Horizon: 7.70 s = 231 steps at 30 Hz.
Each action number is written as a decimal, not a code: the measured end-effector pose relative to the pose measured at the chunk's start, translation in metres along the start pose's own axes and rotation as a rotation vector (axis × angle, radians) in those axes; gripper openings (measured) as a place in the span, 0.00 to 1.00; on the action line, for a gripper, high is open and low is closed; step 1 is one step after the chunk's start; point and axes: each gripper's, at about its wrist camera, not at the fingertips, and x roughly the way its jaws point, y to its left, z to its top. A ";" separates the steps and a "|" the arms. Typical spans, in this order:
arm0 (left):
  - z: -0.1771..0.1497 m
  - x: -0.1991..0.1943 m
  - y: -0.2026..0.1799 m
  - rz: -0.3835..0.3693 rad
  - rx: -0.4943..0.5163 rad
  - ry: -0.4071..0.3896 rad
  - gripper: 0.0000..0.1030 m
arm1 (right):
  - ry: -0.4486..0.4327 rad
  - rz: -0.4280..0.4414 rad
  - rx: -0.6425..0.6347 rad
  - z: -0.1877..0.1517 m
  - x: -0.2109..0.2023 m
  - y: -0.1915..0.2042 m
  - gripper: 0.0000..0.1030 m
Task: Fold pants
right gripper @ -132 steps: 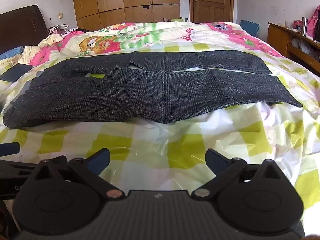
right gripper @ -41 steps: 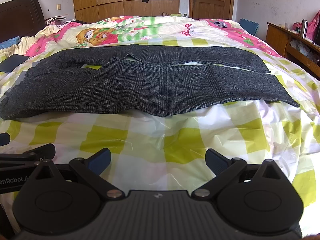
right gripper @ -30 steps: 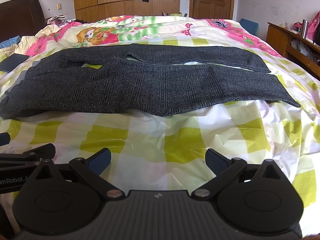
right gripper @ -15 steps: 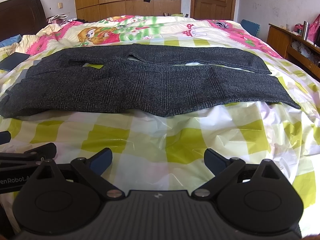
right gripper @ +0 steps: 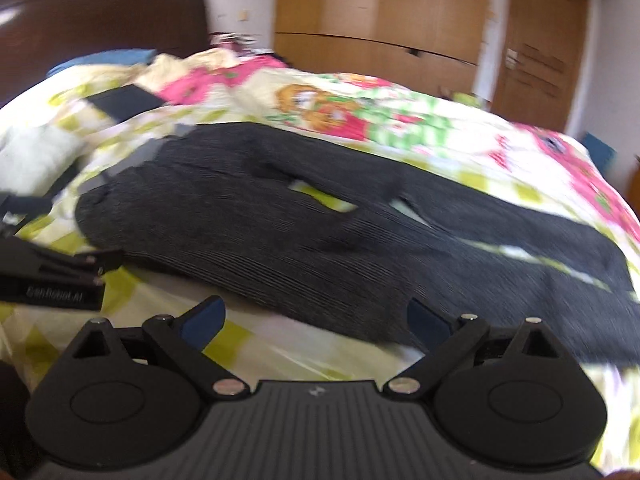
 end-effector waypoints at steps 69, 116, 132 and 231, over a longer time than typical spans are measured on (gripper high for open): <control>0.039 0.003 -0.098 -0.449 0.194 0.128 0.67 | 0.020 -0.321 1.042 -0.125 -0.056 -0.331 0.40; 0.000 0.001 0.014 -0.336 0.070 0.093 0.78 | 0.181 -0.041 0.346 0.001 -0.020 -0.172 0.23; 0.105 0.157 0.160 -0.154 0.276 0.154 0.89 | 0.304 0.320 -0.378 0.166 0.238 -0.085 0.43; 0.009 -0.068 -0.012 -0.458 0.229 0.014 0.46 | 0.265 0.045 0.321 0.069 0.074 -0.166 0.37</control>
